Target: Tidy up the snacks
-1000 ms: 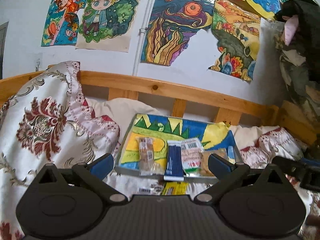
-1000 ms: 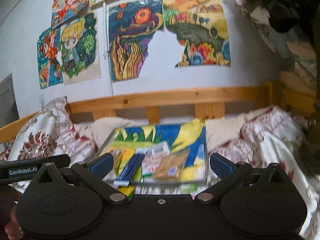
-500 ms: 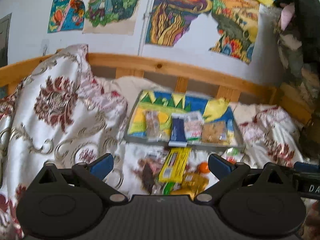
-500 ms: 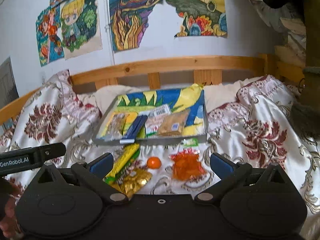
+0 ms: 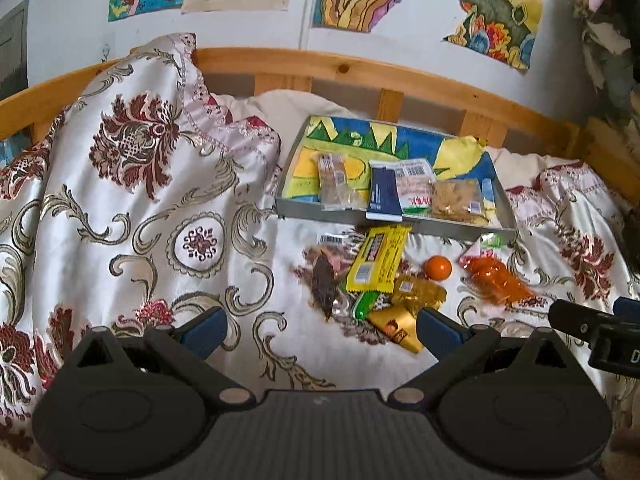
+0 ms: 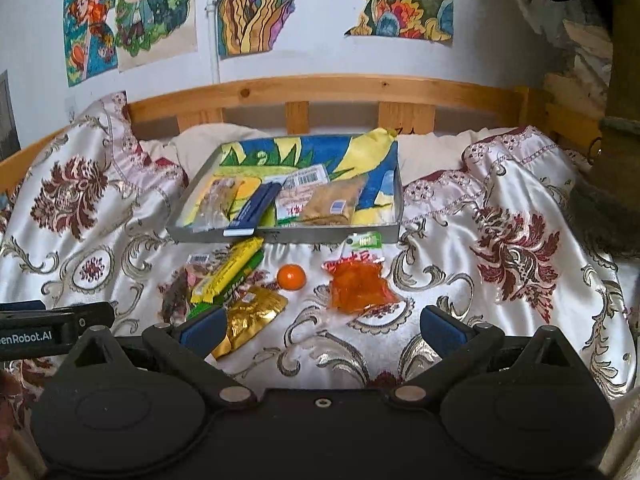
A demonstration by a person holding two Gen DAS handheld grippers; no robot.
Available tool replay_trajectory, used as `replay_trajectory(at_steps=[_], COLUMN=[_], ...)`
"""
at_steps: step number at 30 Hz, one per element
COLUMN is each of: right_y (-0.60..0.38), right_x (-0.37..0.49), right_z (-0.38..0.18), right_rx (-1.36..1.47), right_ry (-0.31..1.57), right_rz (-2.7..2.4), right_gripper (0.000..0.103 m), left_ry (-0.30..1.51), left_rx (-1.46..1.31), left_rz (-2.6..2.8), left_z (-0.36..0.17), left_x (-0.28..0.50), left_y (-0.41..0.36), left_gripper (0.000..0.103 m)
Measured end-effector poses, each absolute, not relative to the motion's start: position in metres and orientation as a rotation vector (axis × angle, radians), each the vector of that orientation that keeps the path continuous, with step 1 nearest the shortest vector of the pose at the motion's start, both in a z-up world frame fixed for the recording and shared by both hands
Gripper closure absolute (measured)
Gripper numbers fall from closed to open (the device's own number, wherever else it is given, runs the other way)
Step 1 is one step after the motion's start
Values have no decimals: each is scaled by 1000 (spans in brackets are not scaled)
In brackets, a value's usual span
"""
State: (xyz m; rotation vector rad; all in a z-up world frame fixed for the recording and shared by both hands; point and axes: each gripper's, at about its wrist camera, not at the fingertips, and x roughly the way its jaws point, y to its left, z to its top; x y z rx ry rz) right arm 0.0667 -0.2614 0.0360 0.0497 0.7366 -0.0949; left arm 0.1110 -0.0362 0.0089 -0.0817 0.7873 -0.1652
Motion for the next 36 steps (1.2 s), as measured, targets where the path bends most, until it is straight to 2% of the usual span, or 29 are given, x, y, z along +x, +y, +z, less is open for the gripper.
replay_trajectory(at_steps=[36], right_y=[-260], right_x=[75], right_z=[28], right_rx=[40], right_ry=[806], right_rz=[-86], right_gripper=[1], left_ry=[835], left_rx=[-31], left_rz=[-173], left_z=[2], left_x=[114], left_y=[-44], left_gripper=[1])
